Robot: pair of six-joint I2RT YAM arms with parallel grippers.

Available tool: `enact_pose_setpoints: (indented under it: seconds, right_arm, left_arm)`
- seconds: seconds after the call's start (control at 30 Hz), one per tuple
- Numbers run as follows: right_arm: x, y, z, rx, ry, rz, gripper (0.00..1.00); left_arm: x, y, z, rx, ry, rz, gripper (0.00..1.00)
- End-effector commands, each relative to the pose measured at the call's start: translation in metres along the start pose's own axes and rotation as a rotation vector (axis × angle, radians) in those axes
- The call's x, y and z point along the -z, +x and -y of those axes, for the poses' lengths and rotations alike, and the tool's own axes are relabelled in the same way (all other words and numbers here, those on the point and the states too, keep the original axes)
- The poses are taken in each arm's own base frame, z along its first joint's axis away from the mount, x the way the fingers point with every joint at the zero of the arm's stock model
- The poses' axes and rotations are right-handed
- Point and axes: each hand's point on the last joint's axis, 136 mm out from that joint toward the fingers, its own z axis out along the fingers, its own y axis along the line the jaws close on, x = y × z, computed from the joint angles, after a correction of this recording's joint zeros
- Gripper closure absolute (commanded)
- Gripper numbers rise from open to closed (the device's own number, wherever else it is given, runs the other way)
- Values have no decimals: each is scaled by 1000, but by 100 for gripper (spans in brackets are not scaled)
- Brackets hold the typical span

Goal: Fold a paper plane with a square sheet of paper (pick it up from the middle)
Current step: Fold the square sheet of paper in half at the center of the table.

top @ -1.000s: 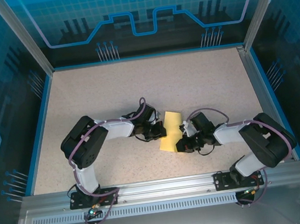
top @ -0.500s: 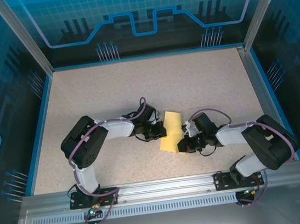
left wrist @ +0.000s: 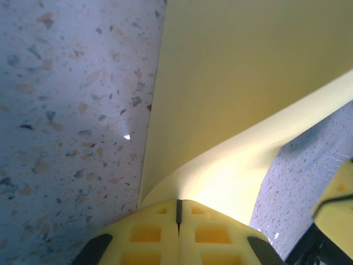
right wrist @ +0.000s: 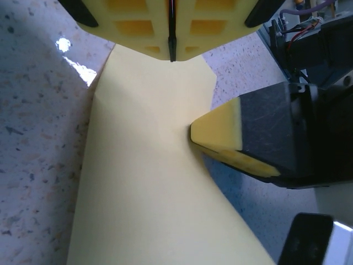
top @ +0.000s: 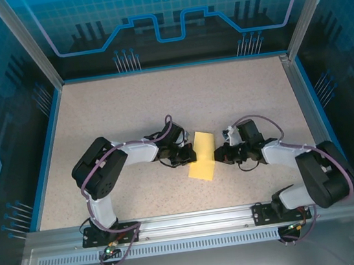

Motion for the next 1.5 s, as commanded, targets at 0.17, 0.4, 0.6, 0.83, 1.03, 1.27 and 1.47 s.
enact_pose_setpoints:
  seconds: [0.17,0.4,0.6,0.83,1.03,1.27,1.47]
  right_arm:
    - [-13,-7,24,-1,74,-22,90]
    - [-26,7,48,-61,125,-83,92]
    - [-16,-11,19,-15,57,-37,91]
    - [-16,-33,3,14,7,-16,90]
    - [-23,-35,32,-39,68,-27,91]
    - [-28,-29,47,-79,83,-42,91]
    - [-12,-49,22,-34,57,-1,90]
  left_arm:
    - [-8,19,-36,38,-141,-57,100]
    - [-8,20,-38,38,-150,-58,100]
    - [-7,21,-38,34,-156,-62,100]
    - [-7,21,-40,39,-160,-63,100]
    - [-6,22,-39,34,-160,-64,100]
    - [-6,22,-40,30,-167,-67,100]
    - [-5,24,-40,29,-167,-70,100]
